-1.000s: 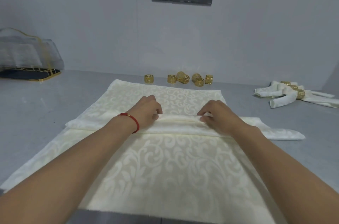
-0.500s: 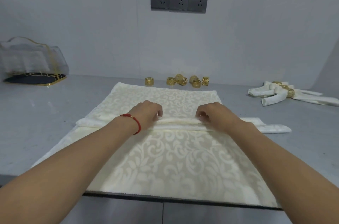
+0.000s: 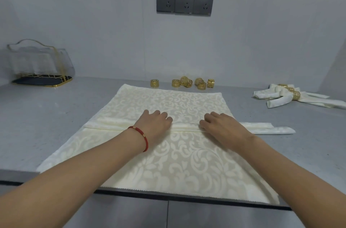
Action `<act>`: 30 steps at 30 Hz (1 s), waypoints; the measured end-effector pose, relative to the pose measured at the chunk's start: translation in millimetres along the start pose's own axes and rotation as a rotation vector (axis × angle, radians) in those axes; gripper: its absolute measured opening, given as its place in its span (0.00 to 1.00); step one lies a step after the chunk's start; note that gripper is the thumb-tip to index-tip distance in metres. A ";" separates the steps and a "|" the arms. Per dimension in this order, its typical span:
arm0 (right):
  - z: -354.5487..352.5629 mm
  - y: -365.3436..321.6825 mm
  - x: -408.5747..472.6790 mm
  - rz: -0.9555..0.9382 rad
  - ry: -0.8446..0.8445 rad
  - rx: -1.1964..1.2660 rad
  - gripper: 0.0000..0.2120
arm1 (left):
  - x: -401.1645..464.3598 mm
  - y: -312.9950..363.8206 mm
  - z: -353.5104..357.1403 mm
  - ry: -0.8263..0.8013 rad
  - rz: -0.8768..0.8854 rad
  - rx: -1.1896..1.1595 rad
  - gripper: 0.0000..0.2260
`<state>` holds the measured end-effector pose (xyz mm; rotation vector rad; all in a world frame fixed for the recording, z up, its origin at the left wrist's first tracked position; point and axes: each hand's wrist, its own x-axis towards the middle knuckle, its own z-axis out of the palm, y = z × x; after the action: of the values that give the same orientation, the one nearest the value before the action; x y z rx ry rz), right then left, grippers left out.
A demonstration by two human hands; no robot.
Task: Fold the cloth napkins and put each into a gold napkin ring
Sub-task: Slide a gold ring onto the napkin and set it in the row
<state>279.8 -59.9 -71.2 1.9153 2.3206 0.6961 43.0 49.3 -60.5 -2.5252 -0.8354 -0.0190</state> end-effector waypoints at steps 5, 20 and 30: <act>-24.7 -0.2 -9.8 0.162 -0.103 0.267 0.06 | -23.9 2.6 9.7 0.088 -0.123 -0.425 0.10; 12.7 -53.3 59.9 0.561 -0.304 0.510 0.39 | -7.0 1.9 -2.8 0.100 -0.391 -0.547 0.14; 9.8 -47.0 63.7 0.545 -0.368 0.578 0.49 | 27.4 -9.9 -21.7 -0.358 -0.291 -0.487 0.10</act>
<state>225.1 -2.9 -82.2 2.6644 1.8989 -0.3620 62.5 62.0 -32.6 -2.8725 -1.4917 0.1574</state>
